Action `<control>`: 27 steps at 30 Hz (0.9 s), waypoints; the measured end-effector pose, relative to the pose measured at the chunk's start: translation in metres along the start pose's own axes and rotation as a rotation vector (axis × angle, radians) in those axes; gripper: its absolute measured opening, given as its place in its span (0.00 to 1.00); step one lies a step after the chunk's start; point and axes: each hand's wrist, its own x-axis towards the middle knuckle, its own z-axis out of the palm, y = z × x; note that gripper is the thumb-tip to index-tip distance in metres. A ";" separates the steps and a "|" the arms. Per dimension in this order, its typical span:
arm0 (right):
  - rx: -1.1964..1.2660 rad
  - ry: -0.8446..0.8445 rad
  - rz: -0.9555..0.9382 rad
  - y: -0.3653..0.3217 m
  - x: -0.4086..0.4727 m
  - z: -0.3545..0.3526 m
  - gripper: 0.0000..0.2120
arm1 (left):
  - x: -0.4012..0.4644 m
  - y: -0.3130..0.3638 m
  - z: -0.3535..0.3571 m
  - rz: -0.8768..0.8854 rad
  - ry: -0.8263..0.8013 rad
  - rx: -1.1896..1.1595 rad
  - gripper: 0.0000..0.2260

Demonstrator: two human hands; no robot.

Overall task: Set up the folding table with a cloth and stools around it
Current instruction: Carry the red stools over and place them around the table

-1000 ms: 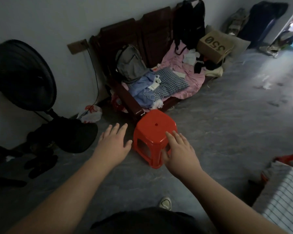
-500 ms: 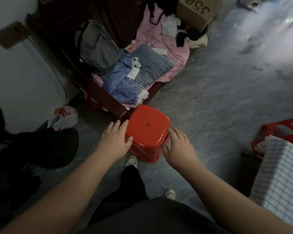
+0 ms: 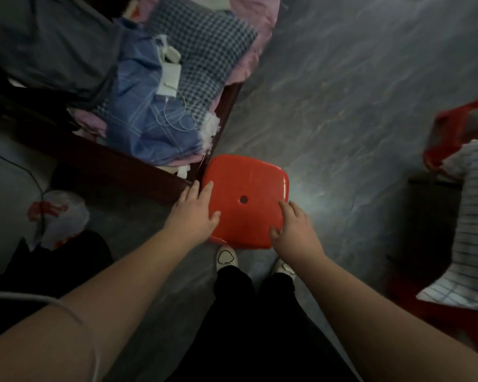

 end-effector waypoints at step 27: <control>0.183 0.058 0.182 0.060 0.141 0.134 0.54 | 0.135 -0.030 0.135 -0.026 -0.068 -0.014 0.52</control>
